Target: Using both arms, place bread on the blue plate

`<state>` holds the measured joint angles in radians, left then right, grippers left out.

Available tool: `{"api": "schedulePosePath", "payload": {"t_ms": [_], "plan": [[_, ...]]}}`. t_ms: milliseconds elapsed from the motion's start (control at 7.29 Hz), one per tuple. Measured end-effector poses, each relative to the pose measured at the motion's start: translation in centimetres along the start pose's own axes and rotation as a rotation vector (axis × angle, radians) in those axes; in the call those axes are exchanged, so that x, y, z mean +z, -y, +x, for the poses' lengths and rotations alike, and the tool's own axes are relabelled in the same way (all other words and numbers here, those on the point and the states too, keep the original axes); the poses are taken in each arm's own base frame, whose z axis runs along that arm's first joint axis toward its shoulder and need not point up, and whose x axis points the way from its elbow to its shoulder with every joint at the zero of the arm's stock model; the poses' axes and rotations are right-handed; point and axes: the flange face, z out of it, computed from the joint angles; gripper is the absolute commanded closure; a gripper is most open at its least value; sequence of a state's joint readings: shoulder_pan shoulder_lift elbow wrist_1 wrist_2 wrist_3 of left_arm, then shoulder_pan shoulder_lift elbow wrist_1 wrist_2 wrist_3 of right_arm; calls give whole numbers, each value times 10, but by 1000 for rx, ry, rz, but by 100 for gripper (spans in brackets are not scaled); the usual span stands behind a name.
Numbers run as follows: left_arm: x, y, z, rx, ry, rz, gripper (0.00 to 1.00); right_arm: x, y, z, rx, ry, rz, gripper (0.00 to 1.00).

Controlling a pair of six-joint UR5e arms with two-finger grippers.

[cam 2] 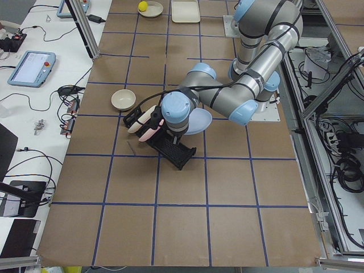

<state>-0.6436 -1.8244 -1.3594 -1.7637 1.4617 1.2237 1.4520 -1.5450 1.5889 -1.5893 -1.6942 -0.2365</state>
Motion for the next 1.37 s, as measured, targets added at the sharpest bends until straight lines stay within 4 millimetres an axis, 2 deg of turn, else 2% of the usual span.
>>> {"api": "schedulePosePath", "payload": {"t_ms": [137,275,549,686,961,1373], "plan": [[-17,11,38,26,8,-7,94,-21,4,-19,34,42,-25,93],[-23,28,69,45,11,-13,94,-28,7,-33,56,67,-44,93],[-9,85,133,92,6,-42,94,-31,6,-56,83,96,-61,93],[9,117,172,115,-4,-67,94,-33,5,-62,85,100,-63,93],[64,170,254,132,-29,-106,94,-32,5,-72,73,96,-63,93],[168,238,358,122,-81,-124,92,-18,9,-78,64,101,-83,93]]}}
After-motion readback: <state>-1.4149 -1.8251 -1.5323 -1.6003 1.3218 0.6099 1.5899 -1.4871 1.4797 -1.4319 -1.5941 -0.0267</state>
